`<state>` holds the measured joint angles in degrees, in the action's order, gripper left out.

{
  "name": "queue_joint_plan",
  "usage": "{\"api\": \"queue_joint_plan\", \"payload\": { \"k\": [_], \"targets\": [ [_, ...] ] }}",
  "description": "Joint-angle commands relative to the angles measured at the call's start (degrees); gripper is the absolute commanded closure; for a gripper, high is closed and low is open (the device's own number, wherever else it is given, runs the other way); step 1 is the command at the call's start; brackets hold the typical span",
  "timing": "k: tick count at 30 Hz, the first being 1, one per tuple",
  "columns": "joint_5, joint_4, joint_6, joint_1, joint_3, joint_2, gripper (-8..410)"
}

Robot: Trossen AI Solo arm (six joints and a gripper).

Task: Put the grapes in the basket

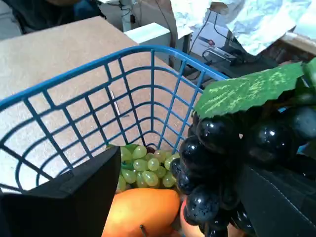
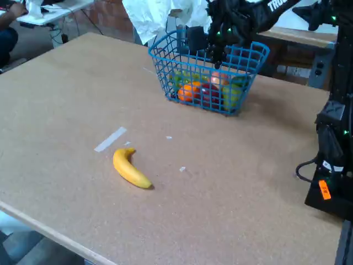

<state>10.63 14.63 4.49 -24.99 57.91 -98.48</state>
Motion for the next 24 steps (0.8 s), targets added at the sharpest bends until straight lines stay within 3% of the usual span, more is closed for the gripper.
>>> {"api": "queue_joint_plan", "payload": {
  "k": [1, 4, 7, 9, 11, 14, 16, 24],
  "targets": [
    [1.81, 0.63, 1.81, -0.46, 0.04, 0.98, 106],
    [-3.19, 1.07, 2.03, -0.37, 0.04, 1.40, 106],
    [-1.14, 1.01, 2.36, -0.31, 0.04, 1.57, 106],
    [-2.38, 1.03, 5.33, -0.39, 0.04, 1.60, 106],
    [-4.20, 0.52, 2.75, 0.07, 0.04, 1.60, 106],
    [-1.60, -0.35, 2.32, 0.07, 0.04, 1.70, 106],
    [-2.62, 0.04, 5.35, -0.02, 0.04, 1.77, 106],
    [-4.26, 0.13, 4.33, 0.37, 0.04, 1.81, 106]
  ]
}}
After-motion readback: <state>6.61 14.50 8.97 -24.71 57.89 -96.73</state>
